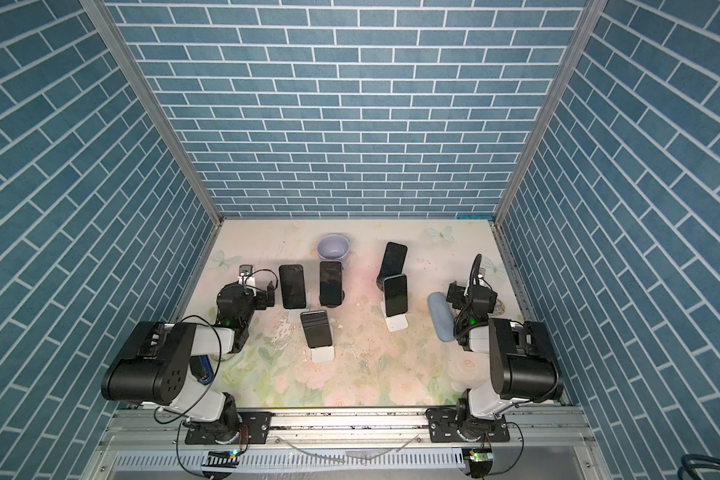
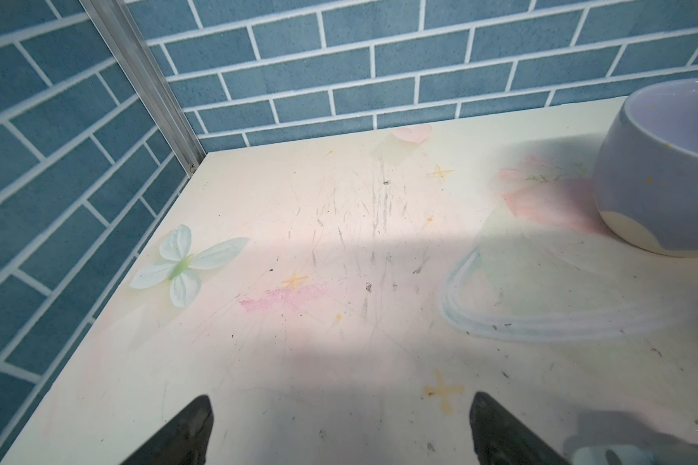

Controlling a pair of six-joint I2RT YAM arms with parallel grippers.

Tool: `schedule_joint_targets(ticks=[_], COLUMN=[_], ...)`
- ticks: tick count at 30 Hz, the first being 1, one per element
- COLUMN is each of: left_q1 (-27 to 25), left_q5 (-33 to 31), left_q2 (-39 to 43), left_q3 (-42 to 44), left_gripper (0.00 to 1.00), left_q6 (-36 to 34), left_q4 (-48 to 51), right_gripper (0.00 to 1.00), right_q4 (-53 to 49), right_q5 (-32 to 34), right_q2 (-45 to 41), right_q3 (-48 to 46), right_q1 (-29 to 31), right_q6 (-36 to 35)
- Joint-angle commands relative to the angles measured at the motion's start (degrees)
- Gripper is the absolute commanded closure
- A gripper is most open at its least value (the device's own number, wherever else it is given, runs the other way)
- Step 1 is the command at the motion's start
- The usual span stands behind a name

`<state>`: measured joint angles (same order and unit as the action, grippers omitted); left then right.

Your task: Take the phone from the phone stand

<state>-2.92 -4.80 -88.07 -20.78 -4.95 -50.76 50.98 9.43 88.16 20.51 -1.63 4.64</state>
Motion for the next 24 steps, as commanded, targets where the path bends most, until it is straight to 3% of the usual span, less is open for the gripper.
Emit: schedule_joint_targets(ticks=[1,4,15,20,24], left_q1=[0.29,0.19,0.12,0.11,0.02], left_q5=[0.39,-0.65,-10.03,-9.54,-8.29], left_q2=[0.58,3.66,21.57,26.9,30.22], left_q3=[-1.07,-1.47,-9.1,-12.4,-14.26], left_gripper=[0.0,0.0,0.0,0.0,0.0], left_q6=[-0.32,0.07,8.11,15.64,20.92], left_q4=[0.46,3.4,32.15,45.68,54.14], right_gripper=[0.03,0.03,0.01,0.01,0.01], right_q4=[-2.92,-11.52,-42.17,-60.07,-68.44], right_q5=[-0.77,1.2,12.22,11.63,8.91], right_q2=[-1.91,-6.01,-19.38,-21.32,-22.61], right_q3=[2.06,4.81,15.54,23.39,26.74], right_q1=[0.0,0.48,5.7,7.53,8.88], right_q6=[-0.34,-0.29,4.96,10.3,13.62])
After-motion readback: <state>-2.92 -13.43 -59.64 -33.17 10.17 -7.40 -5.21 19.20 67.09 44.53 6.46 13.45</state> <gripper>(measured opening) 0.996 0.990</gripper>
